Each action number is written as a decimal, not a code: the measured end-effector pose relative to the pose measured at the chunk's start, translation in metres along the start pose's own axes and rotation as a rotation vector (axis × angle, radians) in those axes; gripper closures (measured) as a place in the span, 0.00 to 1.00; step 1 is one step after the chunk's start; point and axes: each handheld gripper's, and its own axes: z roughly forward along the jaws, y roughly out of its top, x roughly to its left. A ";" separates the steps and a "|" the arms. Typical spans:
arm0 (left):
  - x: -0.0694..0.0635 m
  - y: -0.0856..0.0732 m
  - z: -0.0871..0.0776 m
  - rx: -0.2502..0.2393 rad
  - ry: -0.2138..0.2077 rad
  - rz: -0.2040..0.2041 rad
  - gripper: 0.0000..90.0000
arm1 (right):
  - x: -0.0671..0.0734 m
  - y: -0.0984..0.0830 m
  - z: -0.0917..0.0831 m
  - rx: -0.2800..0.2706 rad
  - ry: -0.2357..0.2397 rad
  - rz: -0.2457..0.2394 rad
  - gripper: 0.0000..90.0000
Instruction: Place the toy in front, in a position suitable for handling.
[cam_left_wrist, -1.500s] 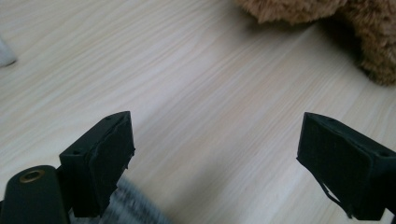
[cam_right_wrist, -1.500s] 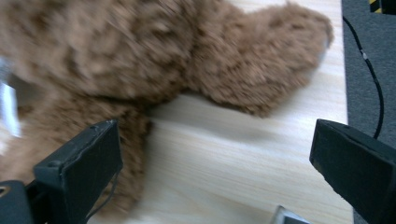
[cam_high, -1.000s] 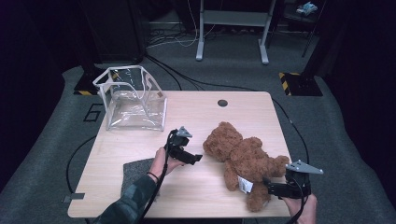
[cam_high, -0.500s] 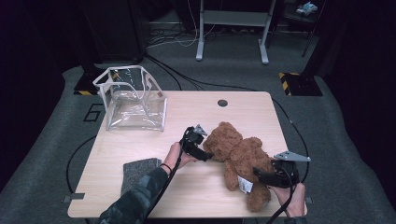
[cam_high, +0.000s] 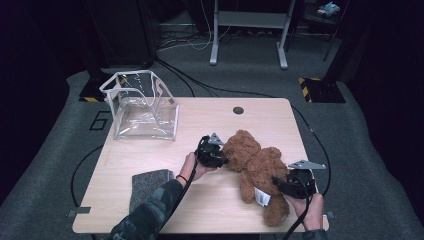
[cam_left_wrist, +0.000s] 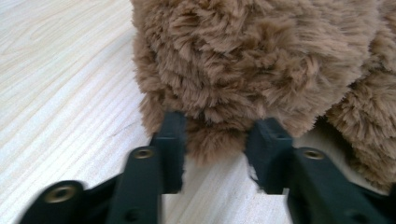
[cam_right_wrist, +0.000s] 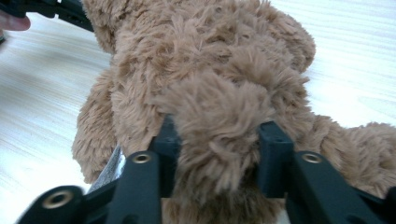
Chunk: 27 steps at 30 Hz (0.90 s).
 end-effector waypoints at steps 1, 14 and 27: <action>0.001 0.000 0.001 -0.005 0.001 -0.003 0.76 | 0.000 0.000 0.001 0.005 0.001 -0.002 0.70; 0.007 -0.002 -0.001 -0.009 0.035 -0.047 0.51 | -0.002 0.001 0.001 0.020 -0.002 0.001 0.76; 0.007 -0.001 0.016 -0.024 -0.018 -0.004 0.60 | -0.004 0.006 0.003 0.062 -0.054 -0.041 0.79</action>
